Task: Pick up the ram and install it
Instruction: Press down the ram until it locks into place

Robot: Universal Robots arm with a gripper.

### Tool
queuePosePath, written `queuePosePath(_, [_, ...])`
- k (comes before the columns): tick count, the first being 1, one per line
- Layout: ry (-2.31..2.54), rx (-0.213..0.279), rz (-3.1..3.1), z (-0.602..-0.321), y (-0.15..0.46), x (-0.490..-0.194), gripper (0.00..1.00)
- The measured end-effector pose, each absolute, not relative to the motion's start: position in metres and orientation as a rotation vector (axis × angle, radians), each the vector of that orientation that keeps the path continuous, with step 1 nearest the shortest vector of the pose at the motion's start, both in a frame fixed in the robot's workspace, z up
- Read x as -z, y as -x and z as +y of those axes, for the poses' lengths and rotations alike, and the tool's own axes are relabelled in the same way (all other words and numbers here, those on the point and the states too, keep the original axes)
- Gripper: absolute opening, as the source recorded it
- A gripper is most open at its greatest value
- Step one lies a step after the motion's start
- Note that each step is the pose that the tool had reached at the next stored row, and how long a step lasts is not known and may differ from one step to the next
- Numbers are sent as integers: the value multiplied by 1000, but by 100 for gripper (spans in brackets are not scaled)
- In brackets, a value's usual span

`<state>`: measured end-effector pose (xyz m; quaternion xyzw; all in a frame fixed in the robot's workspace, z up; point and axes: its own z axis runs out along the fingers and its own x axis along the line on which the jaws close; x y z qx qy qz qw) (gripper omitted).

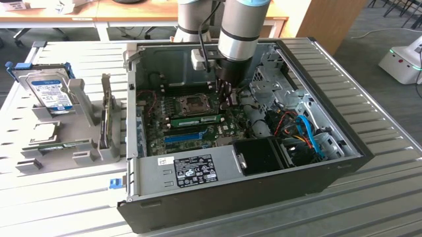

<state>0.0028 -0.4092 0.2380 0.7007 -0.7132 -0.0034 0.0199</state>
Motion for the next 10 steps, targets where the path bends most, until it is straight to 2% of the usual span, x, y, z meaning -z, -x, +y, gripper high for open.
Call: queuePosePath(10, [-2174,11,-2213,-409,-3,-234,11])
